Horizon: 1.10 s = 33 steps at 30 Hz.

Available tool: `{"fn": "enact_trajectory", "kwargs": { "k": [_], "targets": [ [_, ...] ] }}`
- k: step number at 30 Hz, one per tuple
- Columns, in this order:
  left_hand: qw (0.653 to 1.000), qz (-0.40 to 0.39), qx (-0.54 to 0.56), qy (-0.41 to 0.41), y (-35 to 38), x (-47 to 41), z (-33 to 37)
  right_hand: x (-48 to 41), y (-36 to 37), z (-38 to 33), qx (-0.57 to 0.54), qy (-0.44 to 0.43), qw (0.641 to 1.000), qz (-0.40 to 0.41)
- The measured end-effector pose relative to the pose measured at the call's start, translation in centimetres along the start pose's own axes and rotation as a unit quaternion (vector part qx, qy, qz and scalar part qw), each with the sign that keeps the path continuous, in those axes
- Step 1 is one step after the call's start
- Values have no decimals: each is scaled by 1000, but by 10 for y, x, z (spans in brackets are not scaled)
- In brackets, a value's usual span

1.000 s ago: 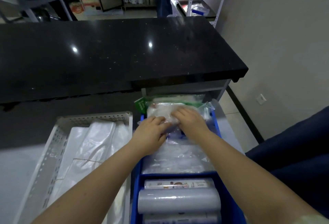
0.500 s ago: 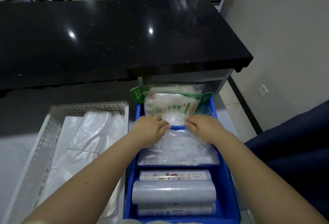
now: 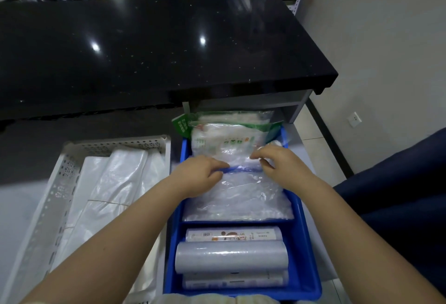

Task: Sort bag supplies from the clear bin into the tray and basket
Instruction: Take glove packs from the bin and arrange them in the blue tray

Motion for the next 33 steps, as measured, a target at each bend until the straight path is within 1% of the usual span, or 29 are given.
{"fn": "enact_trajectory", "kwargs": {
  "k": [2, 4, 7, 8, 11, 13, 14, 15, 17, 18, 19, 20, 21, 23, 24, 26, 28, 29, 31, 33],
  "targets": [
    [1000, 4, -20, -8, 1, -3, -1, 5, 12, 5, -3, 35, 998, -46],
    [999, 4, -35, -9, 2, -6, 0, 5, 24, 12, 28, 76, 993, -91],
    [1000, 9, -29, -9, 0, -8, 4, -2, 34, 15, 92, 90, 985, -118],
    [999, 26, -22, -11, -3, -7, 4, -4, 36, 16, 102, 93, 983, -124],
    [993, 115, -25, -14, -18, -3, 3, -4, 44, 20, 93, 120, 978, -146],
    [992, 122, -31, -29, -20, -4, -3, -1, 47, 21, 86, 134, 973, -168],
    [993, 109, -35, -33, -17, -6, -5, -1, 45, 19, 82, 127, 974, -166],
    [994, 94, -43, -33, -13, -7, -5, -3, 40, 14, 72, 108, 981, -146],
    [994, 81, -64, -25, -8, -10, -3, -10, 20, -3, 53, 26, 997, -53],
    [994, 80, -71, -23, -6, -11, -1, -13, 10, -12, 55, -24, 998, 3],
    [994, 79, -74, -23, -5, -12, -1, -15, 3, -17, 64, -55, 995, 45],
    [994, 75, -78, -25, -4, -13, -1, -18, 2, -16, 75, -53, 994, 57],
    [994, 69, -83, -29, -3, -13, -2, -21, 7, -9, 89, -21, 995, 40],
    [993, 54, -95, -37, 0, -12, -3, -22, 27, 13, 128, 76, 987, -53],
    [993, 48, -97, -41, 1, -12, -3, -20, 35, 22, 147, 108, 979, -90],
    [994, 40, -90, -42, 1, -10, -2, -18, 40, 28, 154, 124, 974, -107],
    [997, 44, -50, -40, -7, -7, -1, -18, 32, 21, 122, 112, 982, -87],
    [997, 62, -25, -37, -15, -5, -1, -18, 25, 15, 98, 98, 988, -67],
    [991, 124, 30, -28, -35, 4, 0, -15, 5, 0, 52, 50, 997, -9],
    [980, 183, 69, -22, -52, 17, 1, -5, -15, -18, 26, -8, 998, 61]
  ]
}}
Point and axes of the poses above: each hand's wrist, its own x-axis away from the middle knuckle, its own y-axis out of the palm, z = x × y, the point moved 8 cm from there along -x, towards the middle knuckle, and after that the axes turned 9 degrees about -x, right-handed, at the moved point
